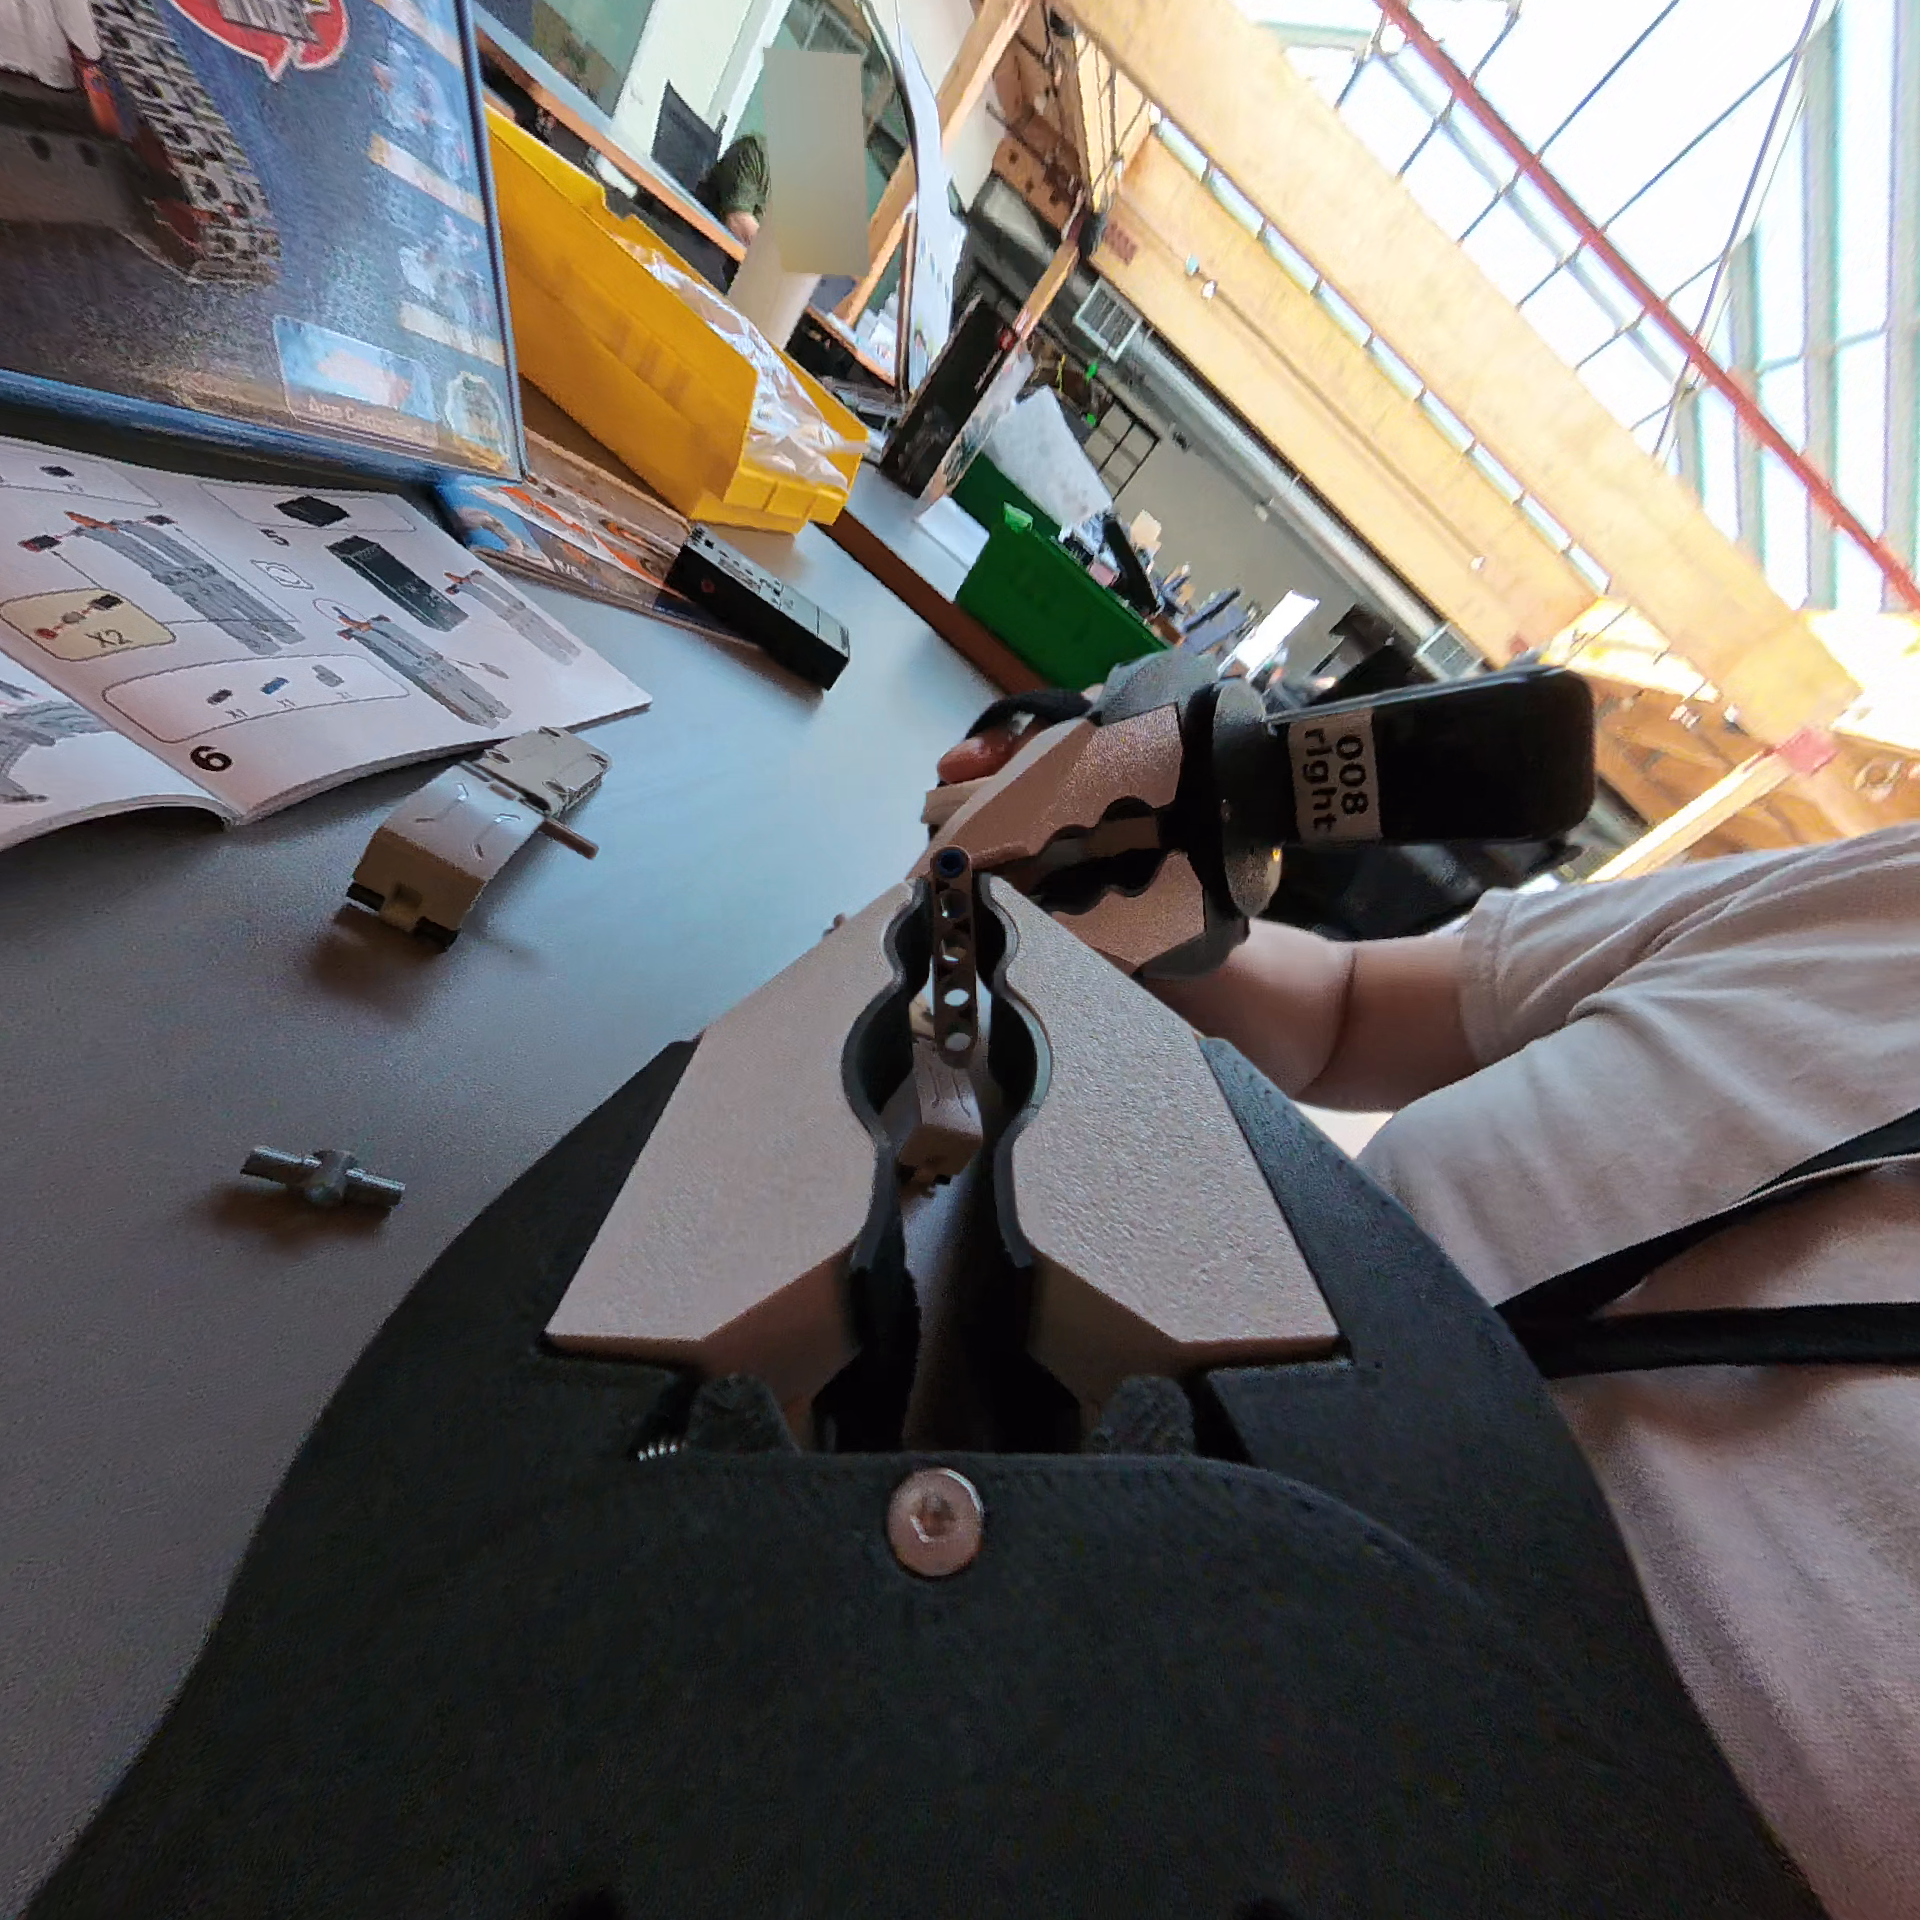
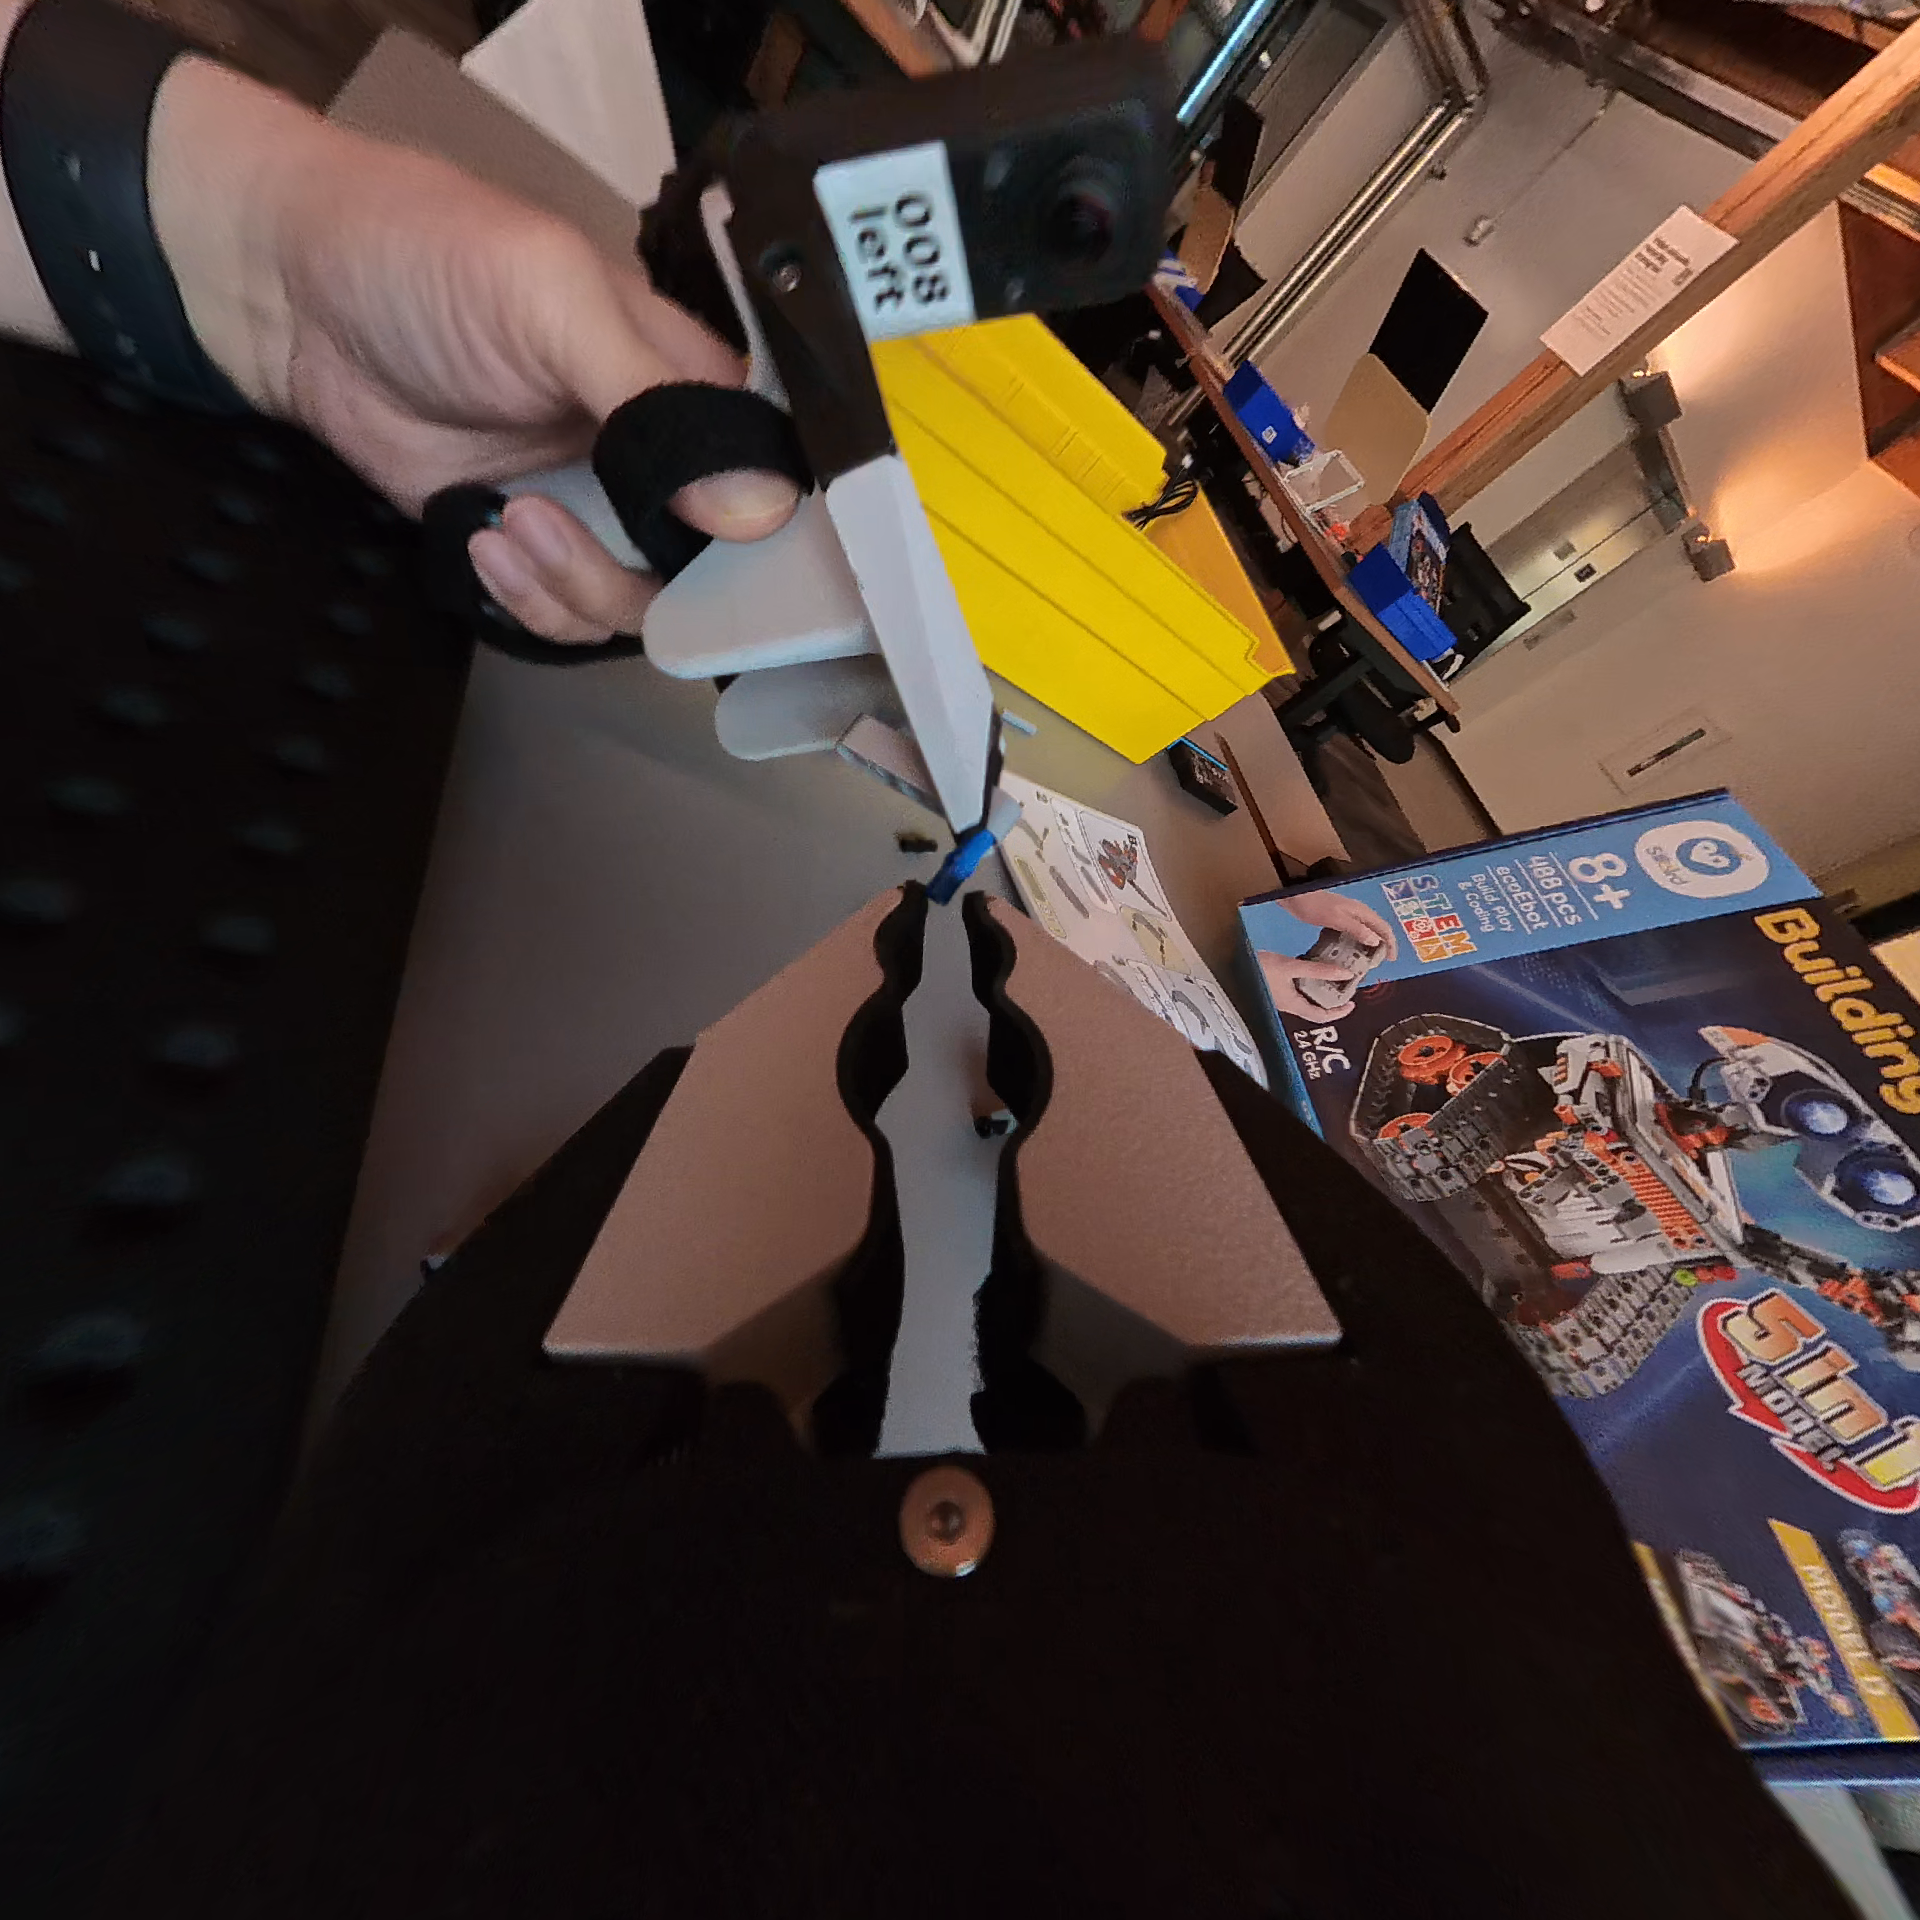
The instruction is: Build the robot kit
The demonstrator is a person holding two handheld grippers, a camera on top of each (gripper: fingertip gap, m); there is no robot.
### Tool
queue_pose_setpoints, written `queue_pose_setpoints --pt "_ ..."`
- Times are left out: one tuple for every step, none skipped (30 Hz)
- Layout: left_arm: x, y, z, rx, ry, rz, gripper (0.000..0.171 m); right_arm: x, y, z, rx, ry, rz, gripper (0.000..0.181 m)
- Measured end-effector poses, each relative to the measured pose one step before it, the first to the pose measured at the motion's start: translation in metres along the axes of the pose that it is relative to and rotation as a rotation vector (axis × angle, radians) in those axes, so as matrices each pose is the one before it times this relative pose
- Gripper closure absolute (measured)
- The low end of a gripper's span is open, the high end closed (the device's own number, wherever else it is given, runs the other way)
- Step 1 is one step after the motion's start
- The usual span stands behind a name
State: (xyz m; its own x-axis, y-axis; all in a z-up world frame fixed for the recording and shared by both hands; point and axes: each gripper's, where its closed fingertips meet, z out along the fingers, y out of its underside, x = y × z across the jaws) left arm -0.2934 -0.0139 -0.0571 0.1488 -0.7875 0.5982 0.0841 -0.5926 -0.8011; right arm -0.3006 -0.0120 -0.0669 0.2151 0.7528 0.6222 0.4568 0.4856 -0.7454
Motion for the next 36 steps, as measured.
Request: queue_pose_setpoints --pt "-0.00123 -0.00358 -0.00228 0.02680 0.0045 -0.0291 0.167 0.00145 -0.00246 -0.00104 0.0147 -0.0012 0.0359 0.176" --pt "-0.00082 -0.00330 -0.00208 0.02499 0.0006 -0.0176 0.166 0.00043 -0.00237 -0.00035 0.0129 -0.0062 0.0459 0.176" --pt "-0.00014 -0.00222 -0.00122 0.01779 0.0016 -0.0091 0.166 0.00019 -0.00194 0.00025 0.0122 -0.0080 0.0535 0.176" --pt "-0.00044 -0.00173 -0.00071 0.01224 -0.0023 -0.0062 0.166 -0.00167 -0.00242 0.00037 0.0160 -0.0220 0.0584 0.176" --pt "-0.00081 -0.00144 -0.00019 0.01134 -0.0047 -0.0054 0.166 0.00036 -0.00171 0.00071 0.0127 -0.0110 0.0603 0.175" --pt "-0.00103 -0.00113 -0.00003 0.01007 -0.0042 -0.0079 0.166 0.00204 -0.00018 0.00055 0.0048 -0.0009 0.0531 0.176" --pt "-0.00116 -0.00094 0.00014 0.00823 -0.0029 -0.0113 0.166 0.00145 0.00040 0.00062 0.0018 -0.0049 0.0453 0.176" --pt "-0.00078 -0.00042 0.00013 0.00478 0.0010 -0.0124 0.166 0.00160 0.00043 0.00026 0.0011 -0.0045 0.0392 0.176" --pt "0.00007 -0.00020 0.00008 0.00121 0.0051 -0.0102 0.166 0.00330 0.00084 0.00008 -0.0002 0.0075 0.0354 0.172" --pt "0.00014 -0.00015 0.00012 0.00172 0.0044 -0.0064 0.166 0.00426 0.00170 -0.00011 -0.0052 0.0123 0.0329 0.169" --pt "-0.00062 0.00004 0.00044 0.00139 -0.0021 -0.0048 0.167 0.00247 0.00209 -0.00021 -0.0093 -0.0008 0.0287 0.169" --pt "-0.00052 0.00036 0.00087 0.00134 -0.0023 -0.0048 0.166 0.00040 -0.00042 -0.00049 0.0065 -0.0113 0.0262 0.168" --pt "0.00045 0.00063 0.00151 -0.00133 0.0036 -0.0052 0.166 0.00037 -0.00217 -0.00080 0.0170 -0.0086 0.0259 0.168" --pt "0.00111 0.00100 0.00209 -0.00384 0.0059 -0.0029 0.166 0.00009 -0.00250 -0.00074 0.0165 -0.0088 0.0242 0.168" --pt "0.00108 0.00103 0.00252 -0.00438 0.0043 0.0011 0.167 -0.00017 -0.00125 -0.00029 0.0081 -0.0095 0.0188 0.170" --pt "0.00086 0.00053 0.00258 -0.00166 0.0009 0.0041 0.166 -0.00007 0.00064 -0.00035 -0.0033 -0.0091 0.0106 0.177" --pt "0.00023 -0.00058 0.00173 0.00510 -0.0032 0.0068 0.167 0.00144 -0.00025 -0.00072 0.0041 0.0011 0.0080 0.177" --pt "-0.00002 -0.00072 0.00110 0.00327 -0.0038 0.0061 0.166 0.00098 -0.00042 -0.00083 0.0048 -0.0042 0.0109 0.178" --pt "-0.00015 -0.00009 0.00081 -0.00071 -0.0041 0.0063 0.166 0.00064 0.00033 -0.00060 0.0009 -0.0080 0.0147 0.177" --pt "0.00032 -0.00012 0.00059 0.00089 -0.0035 0.0088 0.167 0.00033 -0.00017 -0.00053 0.0065 -0.0058 0.0130 0.177" --pt "0.00073 -0.00024 0.00033 0.00166 -0.0007 0.0090 0.166 0.00001 -0.00051 -0.00056 0.0072 -0.0035 0.0073 0.177" --pt "0.00070 -0.00009 0.00016 0.00147 0.0018 0.0060 0.166 -0.00024 -0.00013 -0.00036 0.0015 -0.0033 0.0036 0.177" --pt "0.00093 -0.00023 0.00018 0.00334 0.0032 0.0035 0.166 -0.00003 -0.00071 -0.00041 0.0037 -0.0019 0.0011 0.176" --pt "0.00074 -0.00040 -0.00003 0.00312 0.0014 0.0061 0.166 -0.00076 -0.00072 -0.00011 0.0057 -0.0071 0.0020 0.177" --pt "0.00041 0.00005 -0.00006 -0.00066 -0.0031 0.0114 0.166 -0.00054 0.00025 0.00015 -0.0021 -0.0085 0.0088 0.178" --pt "0.00050 0.00019 0.00004 -0.00036 -0.0038 0.0161 0.166 -0.00028 0.00018 -0.00027 -0.0043 -0.0088 0.0098 0.178" --pt "0.00135 -0.00032 0.00019 0.00306 -0.0002 0.0185 0.166 -0.00042 -0.00120 -0.00086 0.0054 -0.0083 0.0034 0.178" --pt "0.00140 -0.00007 0.00032 0.00200 0.0003 0.0164 0.166 -0.00042 -0.00141 -0.00113 0.0074 -0.0044 -0.0037 0.178" --pt "-0.00010 0.00084 0.00014 -0.00359 -0.0058 0.0119 0.166 0.00100 -0.00029 -0.00113 0.0003 0.0073 -0.0129 0.178" --pt "-0.00120 0.00190 0.00004 -0.00929 -0.0097 0.0056 0.164 0.00216 -0.00035 -0.00147 0.0031 0.0176 -0.0200 0.178" --pt "-0.00062 0.00132 -0.00025 -0.00653 -0.0026 -0.0032 0.164 0.00184 -0.00111 -0.00181 0.0068 0.0140 -0.0181 0.179" --pt "0.00080 -0.00058 -0.00066 0.00449 0.0085 -0.0088 0.163 0.00047 -0.00190 -0.00166 0.0104 0.0022 -0.0106 0.179" --pt "0.00096 -0.00166 -0.00094 0.01166 0.0111 -0.0105 0.161 -0.00098 -0.00122 -0.00088 0.0077 -0.0084 -0.0035 0.179" --pt "0.00043 -0.00131 -0.00069 0.00890 0.0086 -0.0110 0.163 0.00028 -0.00033 -0.00025 0.0043 0.0002 -0.0011 0.179" --pt "0.00035 0.00012 -0.00014 -0.00046 0.0085 -0.0095 0.165 0.00041 0.00036 0.00021 0.0009 0.0024 -0.0019 0.179" --pt "0.00033 0.00102 0.00003 -0.00607 0.0045 -0.0049 0.166 -0.00003 0.00095 0.00055 -0.0029 -0.0024 -0.0021 0.179"
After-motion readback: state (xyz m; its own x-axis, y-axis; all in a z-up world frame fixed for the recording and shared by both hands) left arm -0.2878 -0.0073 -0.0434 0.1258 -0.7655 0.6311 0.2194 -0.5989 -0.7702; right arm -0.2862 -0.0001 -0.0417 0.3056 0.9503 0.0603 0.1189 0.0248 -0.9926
